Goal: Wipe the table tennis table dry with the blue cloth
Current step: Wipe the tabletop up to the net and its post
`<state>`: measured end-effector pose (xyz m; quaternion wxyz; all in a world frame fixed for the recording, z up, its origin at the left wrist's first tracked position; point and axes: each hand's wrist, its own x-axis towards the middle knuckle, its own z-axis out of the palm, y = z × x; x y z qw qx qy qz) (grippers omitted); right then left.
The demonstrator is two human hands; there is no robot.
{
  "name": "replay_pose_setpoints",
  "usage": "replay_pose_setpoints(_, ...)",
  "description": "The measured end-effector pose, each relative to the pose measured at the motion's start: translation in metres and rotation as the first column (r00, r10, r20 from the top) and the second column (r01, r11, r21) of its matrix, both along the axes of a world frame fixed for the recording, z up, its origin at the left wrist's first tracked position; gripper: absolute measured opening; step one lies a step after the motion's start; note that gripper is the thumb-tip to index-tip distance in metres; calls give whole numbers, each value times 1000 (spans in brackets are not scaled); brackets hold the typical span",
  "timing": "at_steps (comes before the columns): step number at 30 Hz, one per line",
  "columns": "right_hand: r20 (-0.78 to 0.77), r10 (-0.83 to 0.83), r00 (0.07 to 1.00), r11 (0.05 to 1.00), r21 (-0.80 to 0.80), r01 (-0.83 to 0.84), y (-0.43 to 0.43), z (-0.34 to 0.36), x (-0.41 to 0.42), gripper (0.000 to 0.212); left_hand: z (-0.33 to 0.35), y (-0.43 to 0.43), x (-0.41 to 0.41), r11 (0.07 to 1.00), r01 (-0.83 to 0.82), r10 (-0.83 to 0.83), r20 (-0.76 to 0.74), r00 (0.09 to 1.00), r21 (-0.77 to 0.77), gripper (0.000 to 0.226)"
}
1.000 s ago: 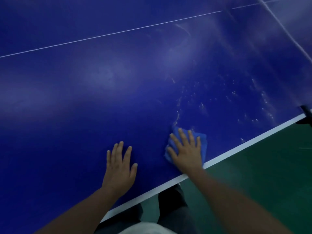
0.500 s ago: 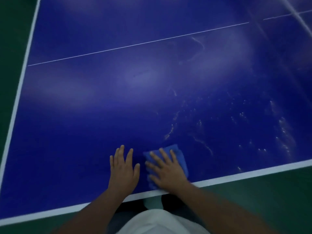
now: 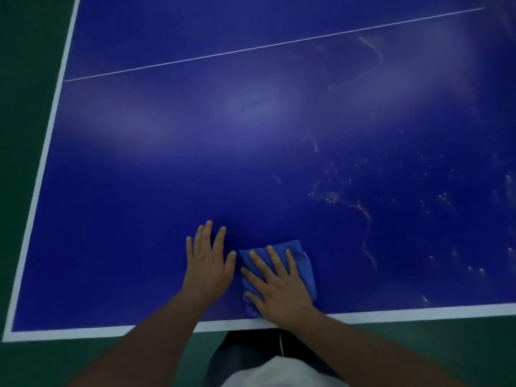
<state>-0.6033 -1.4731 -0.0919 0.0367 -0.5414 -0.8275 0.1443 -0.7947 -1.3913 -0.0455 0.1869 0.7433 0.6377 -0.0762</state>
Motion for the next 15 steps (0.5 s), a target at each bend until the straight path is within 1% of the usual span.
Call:
replay_pose_setpoints(2,16,-16,1000,1000,-15,17,45,0,6,53,-2,15,-4,1000,9,-9,-1,1000,-18,84)
replay_pose_setpoints(3,50,-80,996,996,-23,81,73,1,16,55,-5,25,-5,999,25,-25,-4,1000,-21,85)
replay_pose_setpoints(4,84,-182,980,982,-34,185,100,4,31,58,-8,34,-6,999,41,-41,-6,999,-20,85)
replay_pose_setpoints(5,116,-289,950,954,-41,296,123,5,48,59,-9,42,-6,999,52,-52,-4,999,-13,85)
replay_pose_setpoints(7,157,-477,865,870,-51,490,150,8,80,60,-12,61,-5,998,64,-64,8,998,2,79)
replay_pose_setpoints(9,157,-561,813,820,-28,571,141,9,87,59,-13,79,-2,996,88,-88,18,996,11,71)
replay_pose_setpoints(10,152,-558,815,825,2,565,127,10,77,60,-13,88,0,995,98,-98,23,995,15,70)
replay_pose_setpoints(11,151,-514,844,855,13,518,109,10,58,60,-13,98,0,994,108,-108,28,994,19,70)
replay_pose_setpoints(13,127,-340,932,939,-2,343,77,8,9,58,-15,115,-3,991,133,-134,35,990,21,76)
replay_pose_setpoints(14,112,-262,958,964,-20,266,73,8,-10,56,-17,124,-4,989,148,-149,38,988,30,77)
replay_pose_setpoints(15,91,-222,971,974,-29,226,75,9,-23,55,-19,128,-5,986,161,-162,32,986,42,77)
